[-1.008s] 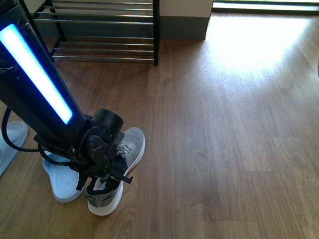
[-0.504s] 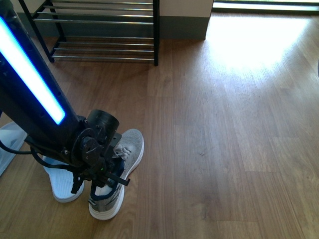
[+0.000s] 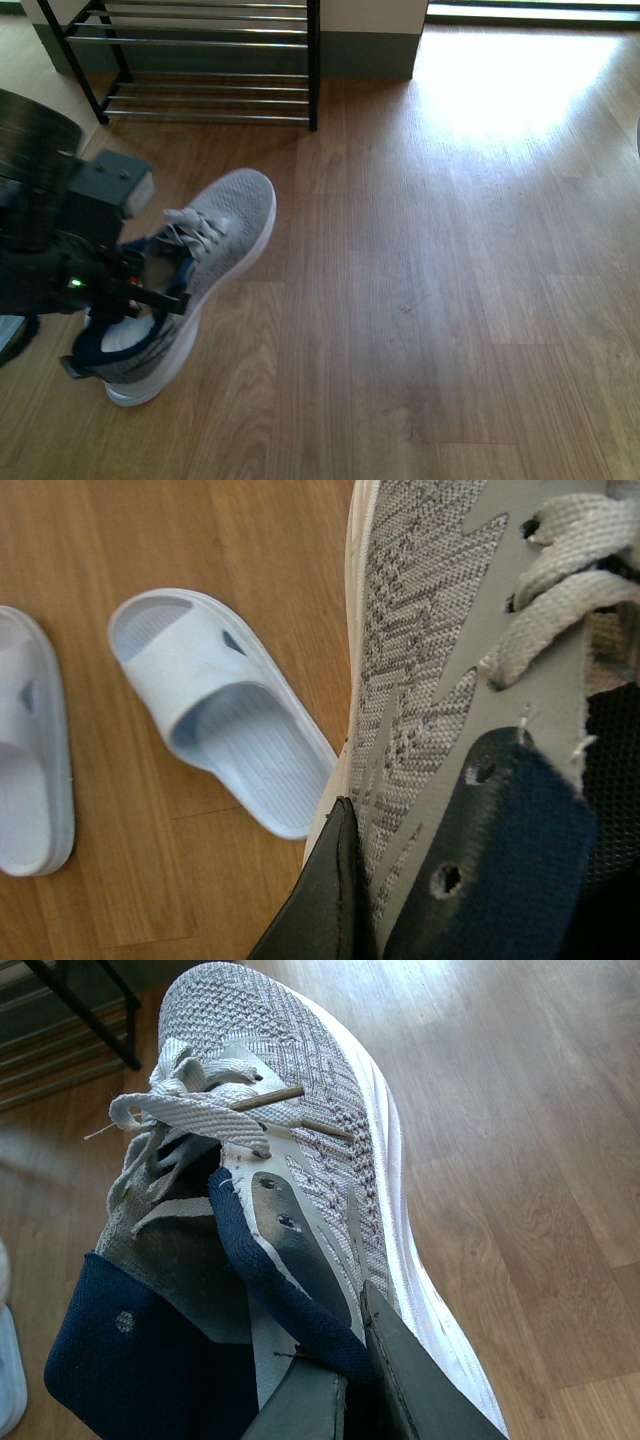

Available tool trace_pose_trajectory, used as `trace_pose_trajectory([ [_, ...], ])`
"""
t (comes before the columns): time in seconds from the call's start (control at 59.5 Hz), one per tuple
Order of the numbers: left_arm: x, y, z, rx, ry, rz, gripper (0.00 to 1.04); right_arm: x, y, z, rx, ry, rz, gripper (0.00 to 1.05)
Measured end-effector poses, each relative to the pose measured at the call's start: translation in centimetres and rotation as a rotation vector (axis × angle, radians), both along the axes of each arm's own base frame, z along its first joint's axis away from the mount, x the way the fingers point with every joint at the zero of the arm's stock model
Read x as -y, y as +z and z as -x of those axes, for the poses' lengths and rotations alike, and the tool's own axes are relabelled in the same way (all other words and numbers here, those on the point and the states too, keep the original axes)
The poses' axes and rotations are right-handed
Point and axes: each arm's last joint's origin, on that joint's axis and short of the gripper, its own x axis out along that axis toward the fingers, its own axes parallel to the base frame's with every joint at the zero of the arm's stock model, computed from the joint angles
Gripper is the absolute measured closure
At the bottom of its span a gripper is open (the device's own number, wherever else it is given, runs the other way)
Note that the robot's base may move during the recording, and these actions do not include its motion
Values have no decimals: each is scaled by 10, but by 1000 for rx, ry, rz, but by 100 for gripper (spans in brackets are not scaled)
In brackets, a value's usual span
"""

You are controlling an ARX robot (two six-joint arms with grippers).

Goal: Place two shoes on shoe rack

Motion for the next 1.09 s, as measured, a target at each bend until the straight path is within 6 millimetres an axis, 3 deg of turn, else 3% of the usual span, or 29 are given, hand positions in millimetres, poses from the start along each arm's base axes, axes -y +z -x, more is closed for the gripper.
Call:
trace_pose_trajectory([
  [0.235, -34, 77, 42, 174, 77, 60, 103, 0, 0, 0, 0, 0, 0, 104],
  [0.521, -58, 144, 103, 375, 171, 125, 103, 0, 0, 0, 0, 0, 0, 104],
  [0.756, -68, 176, 137, 530, 262, 172, 103, 0, 0, 0, 0, 0, 0, 104],
  [1.092, -70, 186, 146, 588, 296, 212, 103, 0, 0, 0, 0, 0, 0, 104],
])
